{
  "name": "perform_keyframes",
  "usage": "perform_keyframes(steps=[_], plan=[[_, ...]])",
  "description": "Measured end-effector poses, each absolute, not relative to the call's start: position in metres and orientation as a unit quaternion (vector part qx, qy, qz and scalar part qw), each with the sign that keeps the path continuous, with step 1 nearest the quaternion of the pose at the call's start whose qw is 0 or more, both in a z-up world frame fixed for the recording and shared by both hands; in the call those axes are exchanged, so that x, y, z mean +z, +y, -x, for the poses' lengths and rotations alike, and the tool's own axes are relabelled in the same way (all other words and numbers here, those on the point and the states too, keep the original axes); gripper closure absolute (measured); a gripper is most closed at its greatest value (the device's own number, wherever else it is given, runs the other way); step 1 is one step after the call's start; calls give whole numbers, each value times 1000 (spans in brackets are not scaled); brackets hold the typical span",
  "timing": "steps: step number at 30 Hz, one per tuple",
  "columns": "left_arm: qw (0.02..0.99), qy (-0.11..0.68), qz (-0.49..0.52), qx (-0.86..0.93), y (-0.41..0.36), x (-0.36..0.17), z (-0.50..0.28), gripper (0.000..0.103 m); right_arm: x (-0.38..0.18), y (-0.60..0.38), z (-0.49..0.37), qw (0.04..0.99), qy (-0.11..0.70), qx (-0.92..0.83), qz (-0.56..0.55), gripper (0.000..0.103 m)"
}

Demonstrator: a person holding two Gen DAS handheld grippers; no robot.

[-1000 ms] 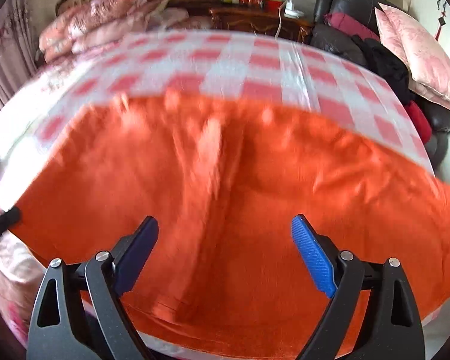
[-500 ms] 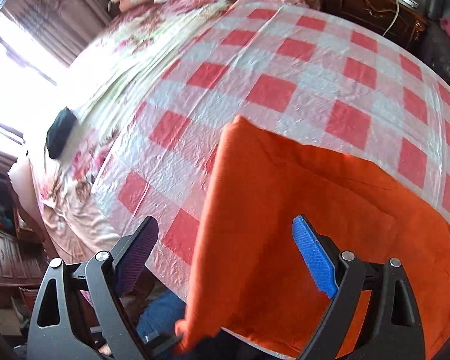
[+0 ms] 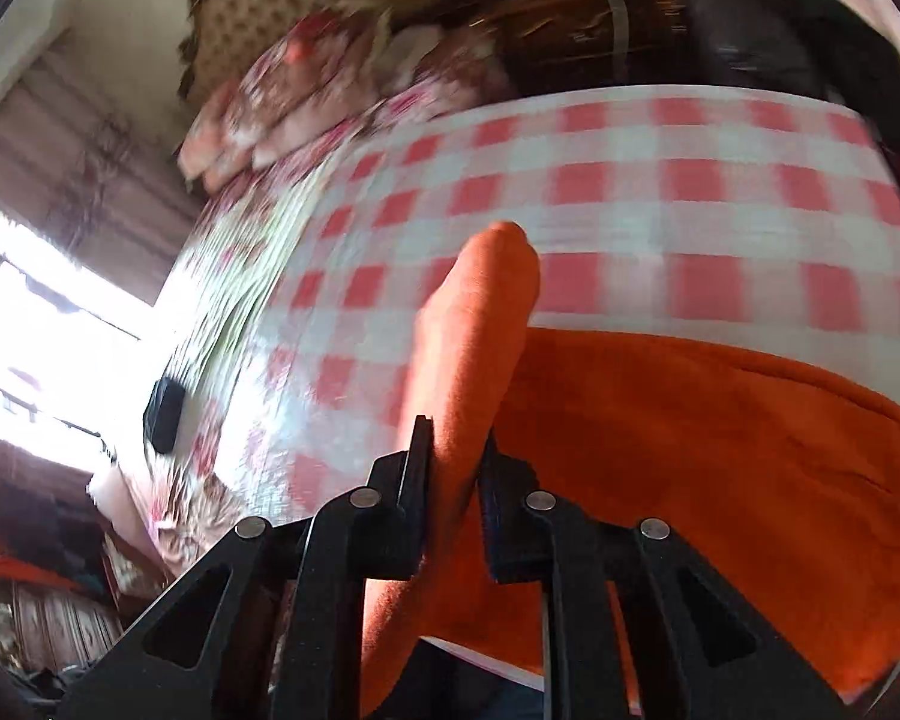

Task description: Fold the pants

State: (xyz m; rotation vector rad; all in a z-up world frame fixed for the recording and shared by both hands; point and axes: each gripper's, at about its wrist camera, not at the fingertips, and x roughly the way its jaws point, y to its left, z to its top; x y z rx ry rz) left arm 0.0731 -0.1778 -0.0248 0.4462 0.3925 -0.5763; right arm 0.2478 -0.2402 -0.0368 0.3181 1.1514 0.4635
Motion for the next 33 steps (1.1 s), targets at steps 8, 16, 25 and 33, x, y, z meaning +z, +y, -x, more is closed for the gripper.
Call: perform_keyframes(steps=[8, 16, 25, 33], plan=[[878, 178, -332, -296, -322, -131, -49, 94, -137, -407, -228, 782, 558, 163, -225, 78], [879, 166, -354, -271, -312, -146, -24, 53, -143, -430, -206, 797, 528, 183, -229, 25], [868, 190, -375, -264, -332, -162, -26, 67, -151, -411, -201, 802, 542, 181, -174, 41], [886, 163, -354, -253, -320, -134, -26, 99, -121, -400, -201, 814, 518, 207, -164, 97]])
